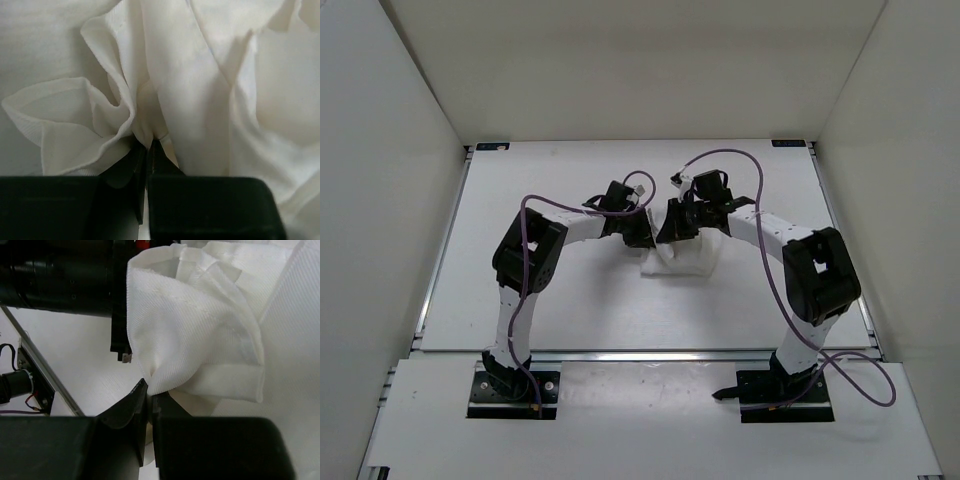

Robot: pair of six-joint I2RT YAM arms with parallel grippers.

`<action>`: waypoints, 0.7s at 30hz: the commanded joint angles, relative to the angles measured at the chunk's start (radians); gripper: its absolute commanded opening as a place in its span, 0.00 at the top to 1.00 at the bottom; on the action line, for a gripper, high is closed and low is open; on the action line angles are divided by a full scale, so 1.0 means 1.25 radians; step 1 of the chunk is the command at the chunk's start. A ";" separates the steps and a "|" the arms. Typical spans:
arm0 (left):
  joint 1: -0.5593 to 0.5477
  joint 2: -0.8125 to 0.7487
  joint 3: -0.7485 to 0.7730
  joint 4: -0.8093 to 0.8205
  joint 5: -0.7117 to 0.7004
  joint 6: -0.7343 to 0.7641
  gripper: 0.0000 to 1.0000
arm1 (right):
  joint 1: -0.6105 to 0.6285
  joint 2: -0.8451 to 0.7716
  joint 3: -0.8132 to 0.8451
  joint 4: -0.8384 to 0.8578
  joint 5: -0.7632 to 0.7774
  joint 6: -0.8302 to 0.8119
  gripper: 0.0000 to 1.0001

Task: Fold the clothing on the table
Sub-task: Fold the skirt

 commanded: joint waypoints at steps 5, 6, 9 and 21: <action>0.000 -0.057 -0.087 0.019 0.064 -0.021 0.87 | -0.006 0.050 0.094 0.069 -0.008 0.047 1.00; -0.002 -0.057 -0.085 0.020 0.070 -0.023 0.84 | -0.003 0.056 0.097 0.066 -0.014 0.051 1.00; 0.007 -0.057 -0.089 0.021 0.078 -0.016 0.73 | 0.016 0.063 0.110 0.052 -0.005 0.048 0.88; 0.201 -0.293 -0.225 0.147 0.150 -0.063 0.17 | -0.046 -0.203 -0.019 0.096 0.045 0.091 0.42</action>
